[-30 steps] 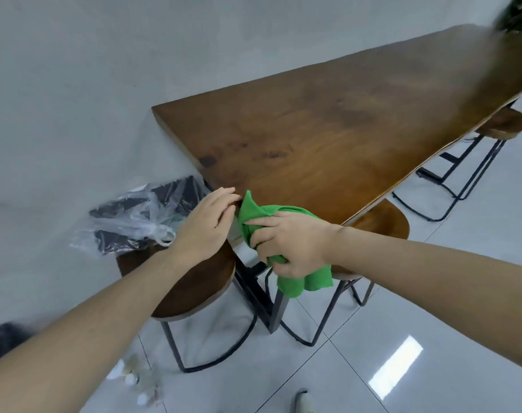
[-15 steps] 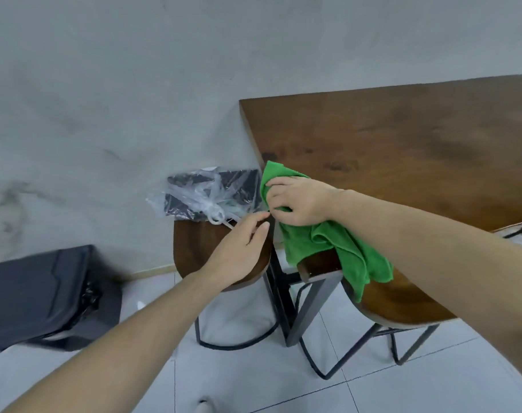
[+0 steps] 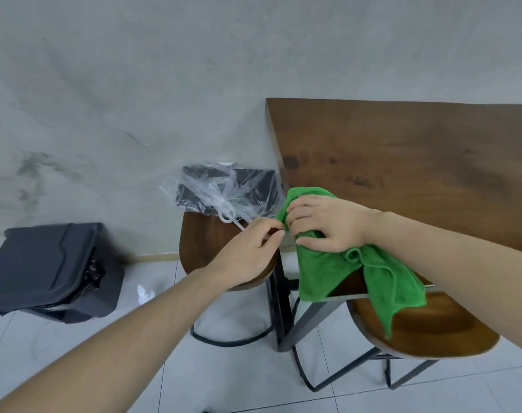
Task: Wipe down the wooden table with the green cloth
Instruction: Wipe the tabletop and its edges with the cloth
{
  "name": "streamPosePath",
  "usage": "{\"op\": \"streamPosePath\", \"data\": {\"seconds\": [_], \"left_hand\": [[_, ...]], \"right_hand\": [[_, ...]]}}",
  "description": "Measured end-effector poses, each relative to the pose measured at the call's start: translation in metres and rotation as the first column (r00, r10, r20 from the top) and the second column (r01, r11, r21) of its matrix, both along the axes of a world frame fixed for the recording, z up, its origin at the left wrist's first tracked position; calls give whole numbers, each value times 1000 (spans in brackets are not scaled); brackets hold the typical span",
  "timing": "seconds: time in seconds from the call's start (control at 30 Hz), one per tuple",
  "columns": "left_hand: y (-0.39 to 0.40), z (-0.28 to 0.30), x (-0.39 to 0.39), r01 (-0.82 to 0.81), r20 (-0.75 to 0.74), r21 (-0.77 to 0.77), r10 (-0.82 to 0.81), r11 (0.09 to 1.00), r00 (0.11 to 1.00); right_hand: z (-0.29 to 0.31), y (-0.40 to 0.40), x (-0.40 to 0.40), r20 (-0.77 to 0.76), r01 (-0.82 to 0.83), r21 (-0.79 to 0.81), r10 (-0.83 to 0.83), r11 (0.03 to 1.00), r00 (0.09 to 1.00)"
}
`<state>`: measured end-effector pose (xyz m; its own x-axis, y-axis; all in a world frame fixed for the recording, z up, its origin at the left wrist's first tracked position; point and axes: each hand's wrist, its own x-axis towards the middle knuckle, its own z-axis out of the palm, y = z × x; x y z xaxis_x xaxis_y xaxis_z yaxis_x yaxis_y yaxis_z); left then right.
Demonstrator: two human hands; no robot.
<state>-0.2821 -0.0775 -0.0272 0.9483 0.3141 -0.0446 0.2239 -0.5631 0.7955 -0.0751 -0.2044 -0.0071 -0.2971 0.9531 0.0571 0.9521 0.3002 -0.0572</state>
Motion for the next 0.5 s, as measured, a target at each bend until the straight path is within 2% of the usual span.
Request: {"op": "streamPosePath", "data": {"seconds": [0.13, 0.27, 0.5], "left_hand": [[12, 2, 13, 14, 1, 1, -14, 1000, 1000], [5, 1, 33, -49, 29, -107, 53, 993, 998], [-22, 4, 69, -143, -6, -93, 144, 985, 990]], "right_hand": [[-3, 38, 34, 23, 26, 28, -27, 999, 999], [-1, 85, 75, 42, 48, -3, -48, 999, 998], [3, 159, 147, 118, 157, -85, -147, 984, 982]]}}
